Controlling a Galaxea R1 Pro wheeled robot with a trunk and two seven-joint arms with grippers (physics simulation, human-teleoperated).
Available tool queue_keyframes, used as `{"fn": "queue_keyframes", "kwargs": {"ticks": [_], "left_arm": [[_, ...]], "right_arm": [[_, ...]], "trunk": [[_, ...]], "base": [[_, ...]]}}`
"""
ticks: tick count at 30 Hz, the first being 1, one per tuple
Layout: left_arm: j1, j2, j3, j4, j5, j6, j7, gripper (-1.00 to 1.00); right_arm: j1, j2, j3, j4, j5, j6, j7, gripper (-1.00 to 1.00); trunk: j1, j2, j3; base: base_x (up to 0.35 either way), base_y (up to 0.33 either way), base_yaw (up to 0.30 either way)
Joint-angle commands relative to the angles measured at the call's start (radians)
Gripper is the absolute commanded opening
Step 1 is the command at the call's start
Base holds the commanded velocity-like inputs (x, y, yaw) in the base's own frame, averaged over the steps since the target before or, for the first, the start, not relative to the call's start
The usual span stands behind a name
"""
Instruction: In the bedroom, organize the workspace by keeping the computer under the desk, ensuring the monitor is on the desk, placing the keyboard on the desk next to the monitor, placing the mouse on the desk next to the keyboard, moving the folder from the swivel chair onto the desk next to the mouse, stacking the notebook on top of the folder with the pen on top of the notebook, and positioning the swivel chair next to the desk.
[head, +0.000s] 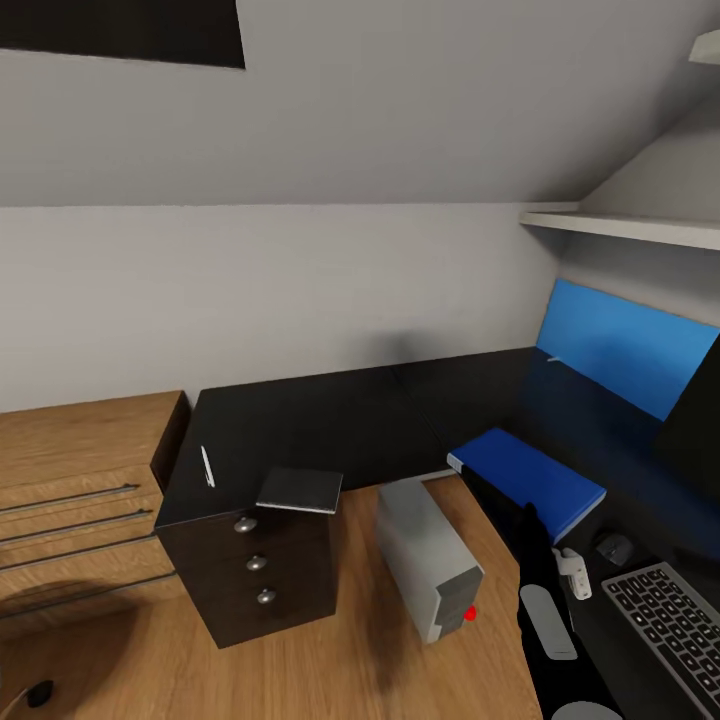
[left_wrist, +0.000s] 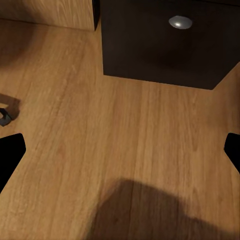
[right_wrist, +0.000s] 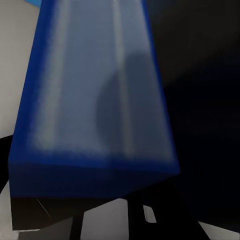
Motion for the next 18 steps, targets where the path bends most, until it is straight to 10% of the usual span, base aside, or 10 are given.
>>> {"fn": "queue_keyframes", "kwargs": {"ticks": [1, 18], "left_arm": [[-0.001, 0.001, -0.009, -0.004, 0.004, -0.005, 0.007, 1.00], [-0.001, 0.001, -0.009, -0.004, 0.004, -0.005, 0.006, 1.00]], "right_arm": [[-0.001, 0.001, -0.002, -0.001, -0.013, -0.001, 0.006, -1.00], [-0.001, 0.001, -0.002, -0.003, -0.015, 0.005, 0.013, -1.00]], "trunk": [[0.000, -0.001, -0.001], [0.000, -0.001, -0.001]], "base": [[0.000, 0.000, 0.000], [0.000, 0.000, 0.000]]}}
